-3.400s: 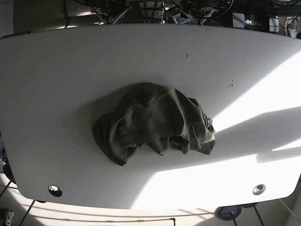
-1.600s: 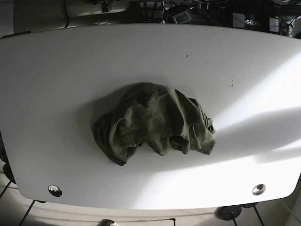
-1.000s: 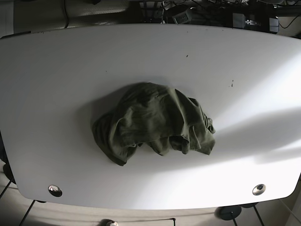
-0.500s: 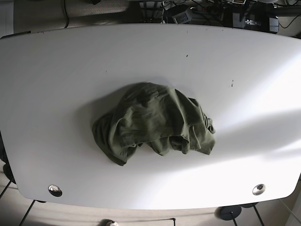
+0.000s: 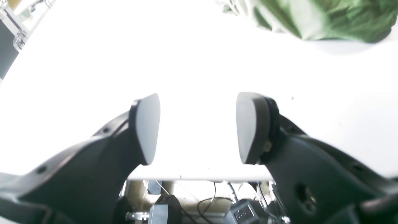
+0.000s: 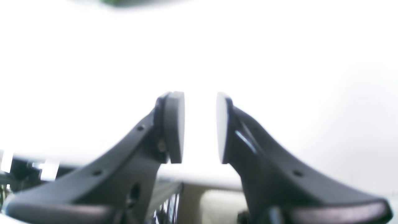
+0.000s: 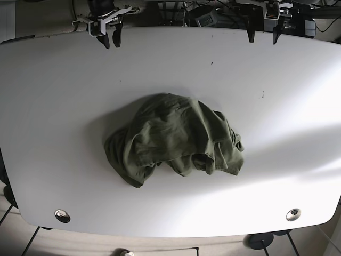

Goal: Fold the T-shirt properly
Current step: 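Lower the right gripper onto the crumpled green shirt and grasp it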

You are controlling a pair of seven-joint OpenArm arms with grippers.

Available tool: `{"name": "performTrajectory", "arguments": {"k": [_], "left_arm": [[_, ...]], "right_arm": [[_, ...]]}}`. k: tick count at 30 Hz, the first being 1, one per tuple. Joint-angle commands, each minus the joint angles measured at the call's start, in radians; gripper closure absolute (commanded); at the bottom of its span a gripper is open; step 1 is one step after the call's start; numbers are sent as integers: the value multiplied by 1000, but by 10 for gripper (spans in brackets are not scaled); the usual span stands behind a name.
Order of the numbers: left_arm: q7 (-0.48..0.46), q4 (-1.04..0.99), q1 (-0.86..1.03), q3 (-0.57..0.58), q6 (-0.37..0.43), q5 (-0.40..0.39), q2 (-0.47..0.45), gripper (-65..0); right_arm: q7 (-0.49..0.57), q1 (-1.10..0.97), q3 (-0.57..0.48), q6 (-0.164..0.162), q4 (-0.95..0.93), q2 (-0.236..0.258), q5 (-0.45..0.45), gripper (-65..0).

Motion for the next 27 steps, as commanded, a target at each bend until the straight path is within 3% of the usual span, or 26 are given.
{"name": "performTrajectory", "arguments": {"k": [1,7,12,15,17,19,21,24,27], "left_arm": [[-25,15,15,-2,4,-9,5,-358],[-25,13,-57,3,4,-7,8,-358],[-25,2,-100,13,4,-6,2,-360],[-25,-2,-143,12,4,-7,5,-454],[-25,-1,-149,15,4,-4,6,-485],[-25,1,-150,17,4,-7,6,-456],[-25,1,-177,15,4,-7,6,-444],[-25,1,-184,13,4,-7,6,-446],[-25,1,-186,17,4,-7,6,-446]], "right_arm": [[22,36,1,4,19,3,5,-166],[-169,249,-2,15,18,6,5,-166],[-367,453,-2,141,15,6,5,-166],[-476,573,-2,205,11,8,4,-166],[-530,631,-4,236,11,8,4,-166],[-613,700,-37,264,1,8,2,-173],[-654,749,-77,274,-10,9,-1,-268],[-660,797,-142,273,-18,8,7,-499],[-662,846,-218,273,-74,8,7,-545]]}}
